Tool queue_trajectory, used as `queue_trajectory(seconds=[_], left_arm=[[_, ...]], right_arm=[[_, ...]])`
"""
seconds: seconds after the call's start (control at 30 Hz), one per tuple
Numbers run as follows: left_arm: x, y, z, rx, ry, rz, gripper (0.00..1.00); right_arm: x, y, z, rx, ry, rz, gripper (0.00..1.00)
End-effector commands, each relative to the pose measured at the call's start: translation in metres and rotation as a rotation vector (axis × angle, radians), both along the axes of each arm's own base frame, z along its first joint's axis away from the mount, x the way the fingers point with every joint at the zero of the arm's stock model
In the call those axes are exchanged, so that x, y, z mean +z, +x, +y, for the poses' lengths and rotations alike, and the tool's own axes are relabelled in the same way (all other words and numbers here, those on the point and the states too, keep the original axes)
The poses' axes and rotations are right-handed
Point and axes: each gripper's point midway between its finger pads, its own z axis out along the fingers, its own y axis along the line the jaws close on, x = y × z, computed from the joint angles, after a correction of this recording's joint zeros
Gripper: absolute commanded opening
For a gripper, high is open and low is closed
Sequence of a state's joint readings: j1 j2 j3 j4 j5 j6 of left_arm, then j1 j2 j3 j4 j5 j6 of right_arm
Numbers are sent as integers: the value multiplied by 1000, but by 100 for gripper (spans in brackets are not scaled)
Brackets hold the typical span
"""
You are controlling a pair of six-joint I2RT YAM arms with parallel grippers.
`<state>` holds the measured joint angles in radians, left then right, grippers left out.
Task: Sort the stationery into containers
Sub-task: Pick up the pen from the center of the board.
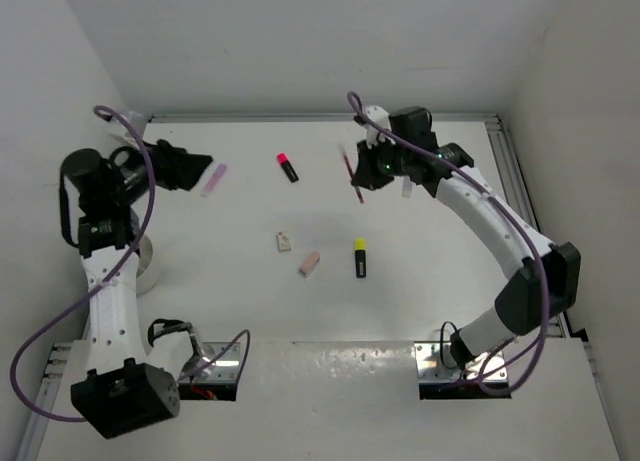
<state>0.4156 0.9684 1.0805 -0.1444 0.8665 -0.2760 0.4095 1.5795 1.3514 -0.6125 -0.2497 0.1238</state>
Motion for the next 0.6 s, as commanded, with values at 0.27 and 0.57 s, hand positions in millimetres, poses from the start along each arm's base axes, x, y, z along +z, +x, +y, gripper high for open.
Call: queue_trajectory(seconds=[0.27, 0.57], left_arm=[[40, -37, -136, -448, -252, 2, 85], [43, -43, -159, -553, -305, 10, 82]], right_arm=[[155, -68, 163, 433, 411, -206, 0], [157, -99, 191, 546, 407, -219, 0]])
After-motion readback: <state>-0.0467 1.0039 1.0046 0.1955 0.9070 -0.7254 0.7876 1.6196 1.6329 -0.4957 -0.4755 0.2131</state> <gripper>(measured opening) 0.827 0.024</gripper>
